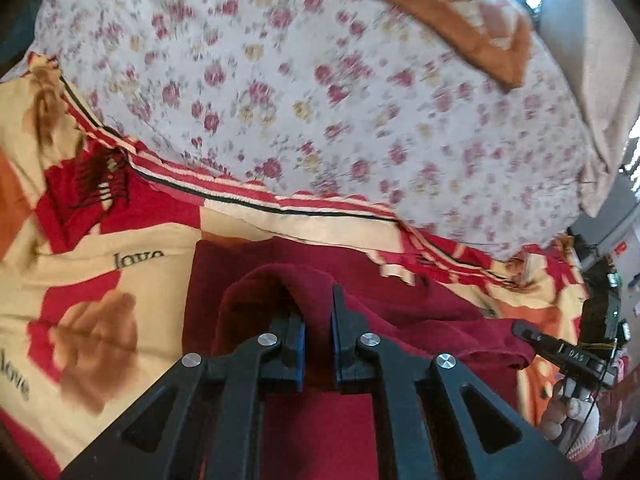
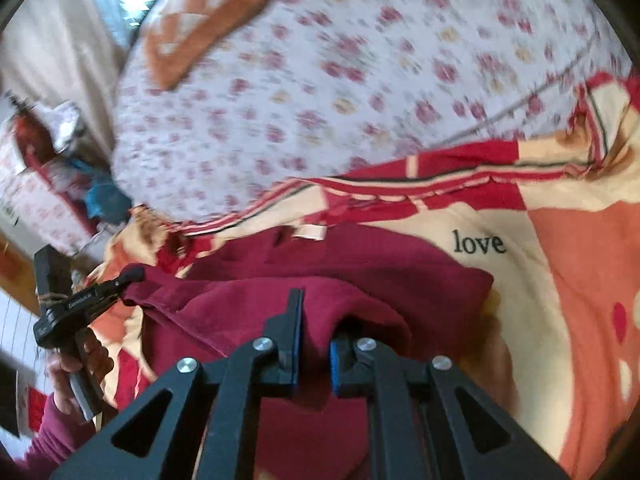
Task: Fold small clothes
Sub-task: 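Release the hem and press the folded sweatshirt flat with both tools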
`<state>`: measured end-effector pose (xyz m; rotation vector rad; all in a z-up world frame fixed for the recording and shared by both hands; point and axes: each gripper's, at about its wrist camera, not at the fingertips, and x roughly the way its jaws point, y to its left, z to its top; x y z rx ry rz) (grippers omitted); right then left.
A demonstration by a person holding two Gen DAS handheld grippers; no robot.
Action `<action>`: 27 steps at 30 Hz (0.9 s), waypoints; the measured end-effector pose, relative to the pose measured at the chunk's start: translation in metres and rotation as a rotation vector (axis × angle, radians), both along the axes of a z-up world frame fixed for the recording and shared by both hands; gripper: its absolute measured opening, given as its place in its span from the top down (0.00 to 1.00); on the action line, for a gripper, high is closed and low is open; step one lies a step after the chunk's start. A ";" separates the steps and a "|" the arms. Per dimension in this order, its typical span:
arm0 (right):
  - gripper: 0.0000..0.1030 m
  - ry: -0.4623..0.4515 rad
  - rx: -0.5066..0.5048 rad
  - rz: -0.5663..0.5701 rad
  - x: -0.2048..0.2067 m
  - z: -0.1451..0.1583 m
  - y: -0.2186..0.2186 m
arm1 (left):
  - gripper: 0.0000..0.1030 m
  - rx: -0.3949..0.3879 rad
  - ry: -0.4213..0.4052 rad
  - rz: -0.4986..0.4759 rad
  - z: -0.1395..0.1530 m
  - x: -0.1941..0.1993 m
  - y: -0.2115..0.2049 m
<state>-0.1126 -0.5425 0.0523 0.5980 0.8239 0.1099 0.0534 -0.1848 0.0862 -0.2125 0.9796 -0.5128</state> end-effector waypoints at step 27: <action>0.59 0.067 -0.205 -0.026 0.050 -0.024 0.012 | 0.58 0.183 0.097 0.040 -0.055 0.029 -0.002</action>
